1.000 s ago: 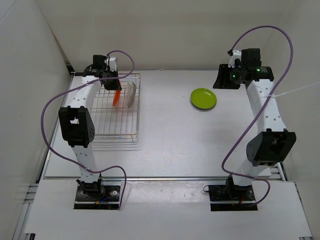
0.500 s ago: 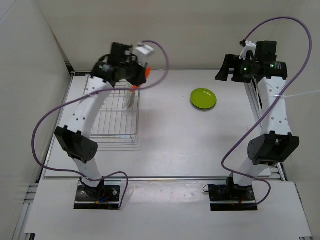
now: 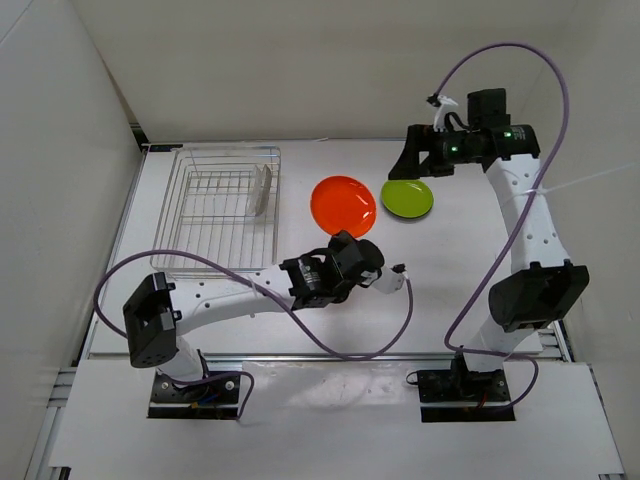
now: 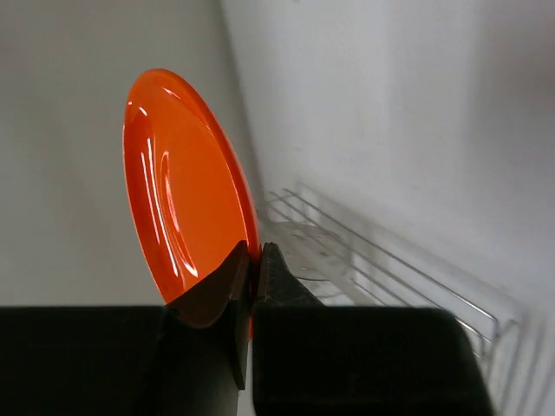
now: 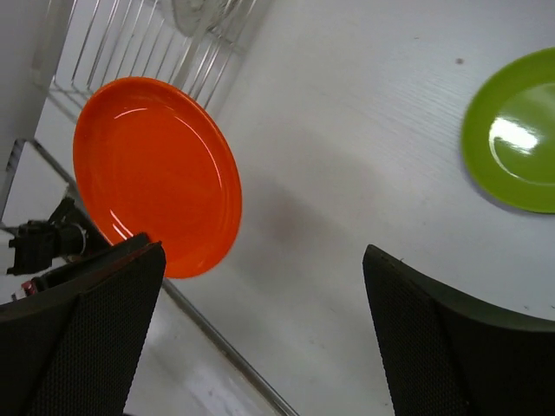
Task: Unload the plates from the dish rack
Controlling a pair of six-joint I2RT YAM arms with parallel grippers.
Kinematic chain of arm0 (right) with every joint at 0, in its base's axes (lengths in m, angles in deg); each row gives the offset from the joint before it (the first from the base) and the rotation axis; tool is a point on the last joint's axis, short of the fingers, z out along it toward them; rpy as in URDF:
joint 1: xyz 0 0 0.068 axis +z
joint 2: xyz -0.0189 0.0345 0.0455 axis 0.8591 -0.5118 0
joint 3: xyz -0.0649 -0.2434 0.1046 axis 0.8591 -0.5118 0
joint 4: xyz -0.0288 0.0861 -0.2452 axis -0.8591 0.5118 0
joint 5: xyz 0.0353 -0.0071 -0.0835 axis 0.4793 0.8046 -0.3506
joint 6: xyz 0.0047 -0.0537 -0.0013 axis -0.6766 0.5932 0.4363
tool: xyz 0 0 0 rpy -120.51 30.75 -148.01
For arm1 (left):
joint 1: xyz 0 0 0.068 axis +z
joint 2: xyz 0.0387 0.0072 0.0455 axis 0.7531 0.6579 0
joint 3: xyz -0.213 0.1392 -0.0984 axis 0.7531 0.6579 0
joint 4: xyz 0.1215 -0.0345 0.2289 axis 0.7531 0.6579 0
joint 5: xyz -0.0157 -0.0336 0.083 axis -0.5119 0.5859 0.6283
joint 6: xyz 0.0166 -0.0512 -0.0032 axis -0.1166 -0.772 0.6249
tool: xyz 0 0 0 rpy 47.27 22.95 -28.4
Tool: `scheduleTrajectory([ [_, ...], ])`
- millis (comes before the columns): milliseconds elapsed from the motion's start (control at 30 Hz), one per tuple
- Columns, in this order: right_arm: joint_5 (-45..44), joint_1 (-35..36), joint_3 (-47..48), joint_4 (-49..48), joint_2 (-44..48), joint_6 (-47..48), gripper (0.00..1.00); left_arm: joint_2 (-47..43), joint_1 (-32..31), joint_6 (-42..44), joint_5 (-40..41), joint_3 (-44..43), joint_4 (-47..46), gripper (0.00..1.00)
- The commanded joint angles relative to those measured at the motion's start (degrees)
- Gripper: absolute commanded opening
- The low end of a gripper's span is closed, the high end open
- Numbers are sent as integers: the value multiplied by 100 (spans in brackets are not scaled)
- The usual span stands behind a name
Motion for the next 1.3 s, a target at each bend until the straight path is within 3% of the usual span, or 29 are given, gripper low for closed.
scheduleTrajectory([
  [0, 139, 366, -90, 12, 196, 164, 97, -152, -397, 1105, 981, -301, -1410, 11],
  [233, 86, 542, -354, -93, 249, 164, 85, 271, -661, 1148, 1034, -820, -1759, 11],
  [300, 24, 542, -354, -94, 249, 164, 72, 393, -661, 1202, 1095, -881, -1840, 11],
  [467, -28, 542, -302, -147, 302, 112, 55, 447, -661, 1088, 1095, -1031, -1708, 11],
  [500, 33, 542, -301, -147, 302, 111, 43, 447, -661, 1088, 1095, -970, -1708, 11],
  [667, 271, 542, -354, -147, 416, 111, 23, 447, -600, 1220, 1095, -829, -2094, 11],
  [733, 271, 542, -354, -147, 468, 111, 10, 508, -530, 1220, 1095, -777, -2190, 11],
  [833, 271, 542, -354, -147, 469, 111, 0, 631, -425, 1272, 1148, -829, -2357, 11],
  [1033, 113, 542, -459, -269, 583, -46, 0, 903, -196, 1264, 1341, -1005, -2921, 12],
  [1067, 112, 542, -459, -270, 583, -47, 0, 904, -196, 1263, 1341, -1083, -2921, 19],
  [1100, 112, 542, -459, -270, 583, -47, 0, 965, -135, 1089, 1394, -1171, -2868, 44],
  [1167, -80, 542, -459, -339, 583, -170, 0, 965, -134, 825, 1394, -1286, -2423, 78],
  [1267, -265, 481, -459, -532, 583, -337, 0, 1018, -134, 175, 1193, -1549, -1493, 98],
])
